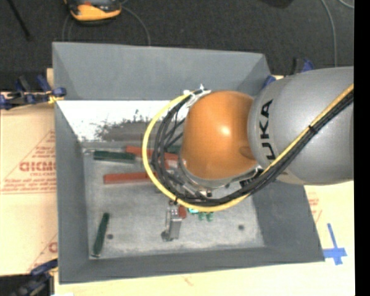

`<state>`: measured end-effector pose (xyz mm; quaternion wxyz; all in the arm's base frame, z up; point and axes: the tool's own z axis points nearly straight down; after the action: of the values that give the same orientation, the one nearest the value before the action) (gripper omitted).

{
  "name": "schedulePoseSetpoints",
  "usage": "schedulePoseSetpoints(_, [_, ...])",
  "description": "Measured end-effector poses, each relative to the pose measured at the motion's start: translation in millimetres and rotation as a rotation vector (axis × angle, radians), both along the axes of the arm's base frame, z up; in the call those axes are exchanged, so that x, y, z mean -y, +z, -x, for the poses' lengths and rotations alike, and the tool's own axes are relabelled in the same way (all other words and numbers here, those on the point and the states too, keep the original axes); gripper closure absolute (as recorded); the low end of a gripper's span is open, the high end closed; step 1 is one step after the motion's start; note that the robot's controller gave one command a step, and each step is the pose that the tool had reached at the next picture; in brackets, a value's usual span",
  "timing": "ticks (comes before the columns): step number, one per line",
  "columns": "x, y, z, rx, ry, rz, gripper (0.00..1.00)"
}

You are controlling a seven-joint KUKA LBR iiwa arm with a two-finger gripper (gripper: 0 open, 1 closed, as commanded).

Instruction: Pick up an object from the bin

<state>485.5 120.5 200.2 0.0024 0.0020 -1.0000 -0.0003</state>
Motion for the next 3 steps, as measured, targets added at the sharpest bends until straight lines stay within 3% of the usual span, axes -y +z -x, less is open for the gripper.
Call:
schedulePoseSetpoints(1, [0.4,3.2,-1.8,0.007,-0.004,-0.001,0.00])
schedulePoseSetpoints(2, [29.2,-45.3,-27.8,0.016,0.040,-0.001,0.00])
schedulePoseSetpoints(3, [41.5,-90.5,-55.4,0.009,0.179,0.001,0.00])
